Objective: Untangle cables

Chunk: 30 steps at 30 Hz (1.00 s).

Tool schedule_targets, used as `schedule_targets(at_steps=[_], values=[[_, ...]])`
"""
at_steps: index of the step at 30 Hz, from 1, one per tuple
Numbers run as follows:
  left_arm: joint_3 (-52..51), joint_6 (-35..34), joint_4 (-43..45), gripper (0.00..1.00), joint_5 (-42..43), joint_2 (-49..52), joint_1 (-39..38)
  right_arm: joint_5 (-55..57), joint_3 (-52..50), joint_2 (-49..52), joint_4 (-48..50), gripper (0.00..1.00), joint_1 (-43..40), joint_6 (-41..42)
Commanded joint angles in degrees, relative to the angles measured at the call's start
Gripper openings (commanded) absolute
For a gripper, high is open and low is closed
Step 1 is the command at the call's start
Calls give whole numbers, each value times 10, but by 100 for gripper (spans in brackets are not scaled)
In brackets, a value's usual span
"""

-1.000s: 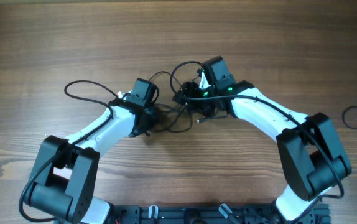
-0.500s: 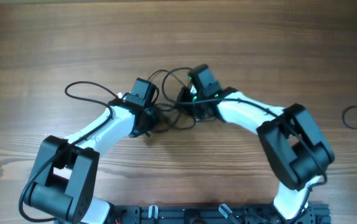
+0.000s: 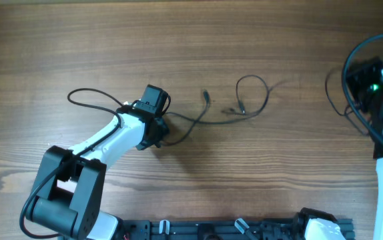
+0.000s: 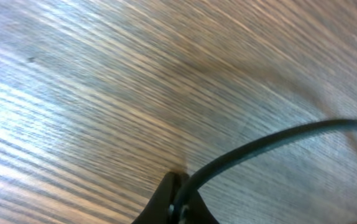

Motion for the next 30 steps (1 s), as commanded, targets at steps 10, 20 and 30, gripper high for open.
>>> schedule_targets(at_steps=[10,20,30], values=[[-14,-110,15,15,-43,12,30,-76,-32,232,25,20,118,-243],[-14,-110,22,26,-35,12,30,-149,-32,445,32,72,173,-228],[-14,-110,22,35,-35,12,30,-61,-32,455,102,73,217,-211]])
